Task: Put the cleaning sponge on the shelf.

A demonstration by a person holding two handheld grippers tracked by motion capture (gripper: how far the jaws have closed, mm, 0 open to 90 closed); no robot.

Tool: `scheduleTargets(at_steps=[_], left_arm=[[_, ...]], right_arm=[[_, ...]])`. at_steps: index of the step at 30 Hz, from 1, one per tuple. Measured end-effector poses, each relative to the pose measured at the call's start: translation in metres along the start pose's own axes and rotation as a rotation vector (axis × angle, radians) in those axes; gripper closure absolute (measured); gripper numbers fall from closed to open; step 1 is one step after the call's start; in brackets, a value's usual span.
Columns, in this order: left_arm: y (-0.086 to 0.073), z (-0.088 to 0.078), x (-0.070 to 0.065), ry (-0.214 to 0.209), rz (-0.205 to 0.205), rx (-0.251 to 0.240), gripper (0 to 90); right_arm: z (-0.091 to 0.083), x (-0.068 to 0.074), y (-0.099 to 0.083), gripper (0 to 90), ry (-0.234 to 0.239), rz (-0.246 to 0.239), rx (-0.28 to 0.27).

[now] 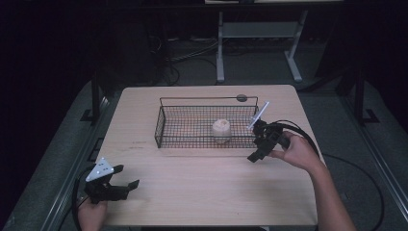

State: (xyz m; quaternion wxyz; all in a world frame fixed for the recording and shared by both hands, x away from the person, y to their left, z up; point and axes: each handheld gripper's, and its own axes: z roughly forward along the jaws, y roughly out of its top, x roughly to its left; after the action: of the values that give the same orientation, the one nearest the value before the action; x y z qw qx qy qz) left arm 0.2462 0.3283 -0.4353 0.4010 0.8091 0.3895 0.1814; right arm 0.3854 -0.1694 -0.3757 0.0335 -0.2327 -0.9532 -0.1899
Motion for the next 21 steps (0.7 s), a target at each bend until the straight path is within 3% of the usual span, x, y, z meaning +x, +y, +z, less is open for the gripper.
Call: scheduleTargets(at_steps=[21], left_arm=[[0.0,0.0,0.0,0.001,-0.001,0.0,13.7]], right_arm=[[0.013,0.012,-0.018,20.2,0.011,-0.007,0.032]])
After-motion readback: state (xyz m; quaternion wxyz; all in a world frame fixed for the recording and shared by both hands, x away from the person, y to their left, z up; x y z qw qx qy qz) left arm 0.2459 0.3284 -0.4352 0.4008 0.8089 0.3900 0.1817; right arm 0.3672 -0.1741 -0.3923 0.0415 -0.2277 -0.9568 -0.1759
